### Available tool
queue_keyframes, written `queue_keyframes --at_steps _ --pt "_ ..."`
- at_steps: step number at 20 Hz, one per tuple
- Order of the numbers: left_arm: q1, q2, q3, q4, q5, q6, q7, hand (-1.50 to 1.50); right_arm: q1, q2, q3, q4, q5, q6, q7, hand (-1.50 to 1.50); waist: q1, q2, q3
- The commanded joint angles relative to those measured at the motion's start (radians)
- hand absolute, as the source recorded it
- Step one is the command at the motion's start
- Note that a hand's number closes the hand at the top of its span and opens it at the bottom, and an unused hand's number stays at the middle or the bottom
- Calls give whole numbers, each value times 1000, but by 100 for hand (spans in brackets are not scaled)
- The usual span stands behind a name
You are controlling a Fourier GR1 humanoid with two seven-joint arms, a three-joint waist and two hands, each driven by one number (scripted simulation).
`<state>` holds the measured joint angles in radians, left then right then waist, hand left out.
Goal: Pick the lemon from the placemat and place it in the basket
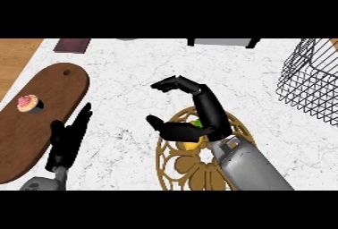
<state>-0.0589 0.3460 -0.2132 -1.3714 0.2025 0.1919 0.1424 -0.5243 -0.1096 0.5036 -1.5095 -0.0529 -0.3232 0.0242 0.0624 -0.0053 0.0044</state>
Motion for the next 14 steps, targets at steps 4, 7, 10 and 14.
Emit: queue_keyframes --at_steps 4,7,10,14 --pt "116 18 11 48 43 -25 78 0 -175 -37 123 152 353 -156 340 -150 -40 -18 -15" --pt "133 7 4 47 40 -22 71 0 -270 -149 131 174 452 -68 511 -150 -76 -29 -17" --pt "137 8 27 55 53 -21 64 0 -406 -195 148 151 492 85 683 -150 -87 -30 -16" --pt "151 24 50 50 68 -27 76 0 -540 -262 129 48 428 330 864 -150 -109 -31 -12"
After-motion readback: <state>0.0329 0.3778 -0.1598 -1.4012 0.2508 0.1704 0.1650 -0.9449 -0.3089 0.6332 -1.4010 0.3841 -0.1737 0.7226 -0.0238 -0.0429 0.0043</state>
